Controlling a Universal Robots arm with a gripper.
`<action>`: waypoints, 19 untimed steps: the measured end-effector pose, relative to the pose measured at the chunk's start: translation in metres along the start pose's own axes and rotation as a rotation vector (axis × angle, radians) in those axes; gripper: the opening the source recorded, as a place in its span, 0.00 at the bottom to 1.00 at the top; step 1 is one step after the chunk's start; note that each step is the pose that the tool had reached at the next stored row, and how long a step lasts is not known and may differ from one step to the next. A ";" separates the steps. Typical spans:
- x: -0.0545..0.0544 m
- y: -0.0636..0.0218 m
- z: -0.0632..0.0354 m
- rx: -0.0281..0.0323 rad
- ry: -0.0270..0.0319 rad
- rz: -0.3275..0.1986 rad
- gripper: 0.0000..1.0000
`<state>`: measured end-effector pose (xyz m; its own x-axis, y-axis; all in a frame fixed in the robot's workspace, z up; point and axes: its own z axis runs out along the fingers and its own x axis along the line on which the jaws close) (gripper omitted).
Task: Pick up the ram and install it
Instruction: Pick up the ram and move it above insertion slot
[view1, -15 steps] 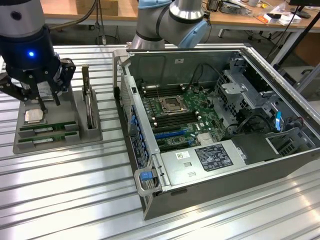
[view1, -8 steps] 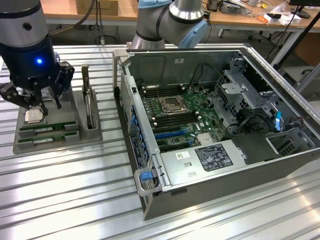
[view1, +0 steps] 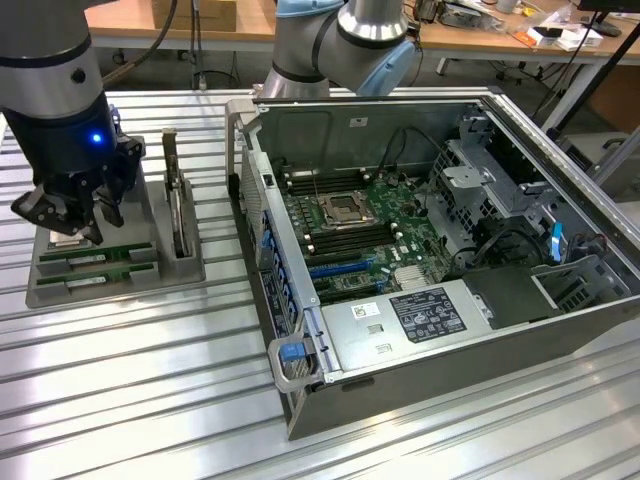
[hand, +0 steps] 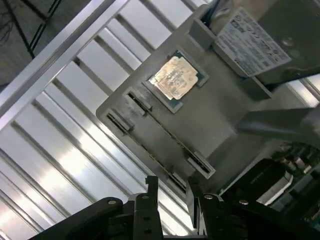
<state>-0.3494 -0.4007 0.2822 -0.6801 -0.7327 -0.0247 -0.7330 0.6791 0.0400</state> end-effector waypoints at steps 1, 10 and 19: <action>0.000 -0.0001 0.0017 -0.0005 0.0009 -0.022 0.36; 0.000 -0.0008 0.0196 -0.0064 0.0103 -0.259 0.36; 0.001 -0.0014 0.0337 -0.0110 0.0179 -0.445 0.36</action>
<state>-0.3493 -0.4008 0.2484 -0.2977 -0.9543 -0.0247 -0.9542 0.2966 0.0400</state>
